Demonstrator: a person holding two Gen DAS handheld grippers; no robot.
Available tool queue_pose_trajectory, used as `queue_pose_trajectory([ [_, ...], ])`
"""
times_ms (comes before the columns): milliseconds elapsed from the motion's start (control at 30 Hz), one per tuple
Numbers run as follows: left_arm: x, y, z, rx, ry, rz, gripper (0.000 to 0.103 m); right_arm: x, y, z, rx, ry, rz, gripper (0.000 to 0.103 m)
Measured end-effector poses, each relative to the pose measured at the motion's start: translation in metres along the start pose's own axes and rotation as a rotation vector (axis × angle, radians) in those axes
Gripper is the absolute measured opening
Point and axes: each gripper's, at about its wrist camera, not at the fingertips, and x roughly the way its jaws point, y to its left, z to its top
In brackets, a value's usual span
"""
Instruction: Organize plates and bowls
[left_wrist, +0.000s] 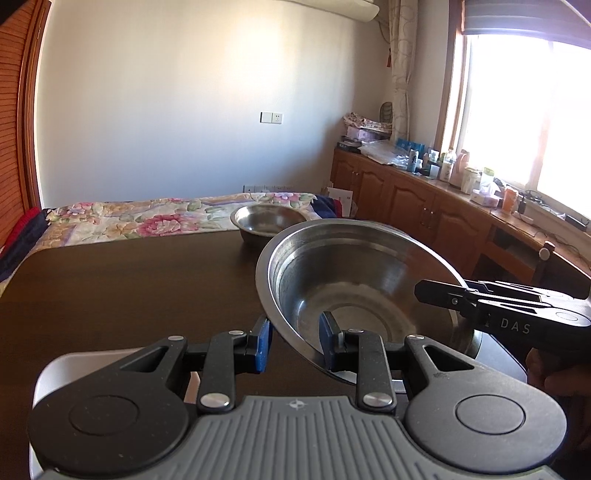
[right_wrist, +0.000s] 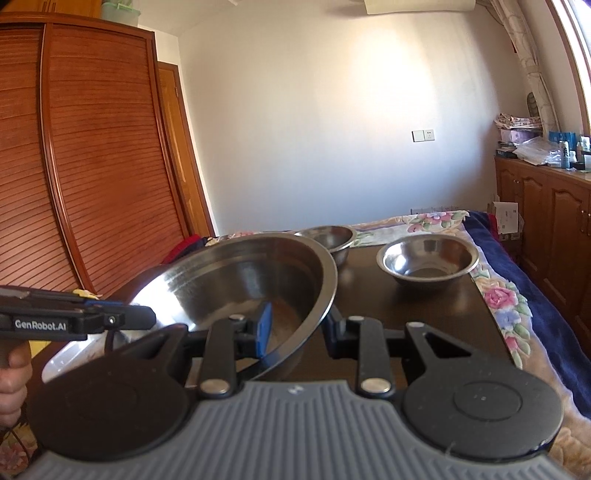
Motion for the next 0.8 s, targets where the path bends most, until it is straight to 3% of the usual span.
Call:
queue_pose_trajectory([
  [400, -0.006, -0.008, -0.030, 0.007, 0.034, 0.010, 0.031, -0.008, 0.000, -0.034, 0.041, 0.048, -0.015, 0.031],
  [800, 0.003, -0.001, -0.044, -0.002, 0.073, 0.023, 0.031, -0.007, 0.008, -0.038, 0.015, 0.055, -0.031, 0.031],
])
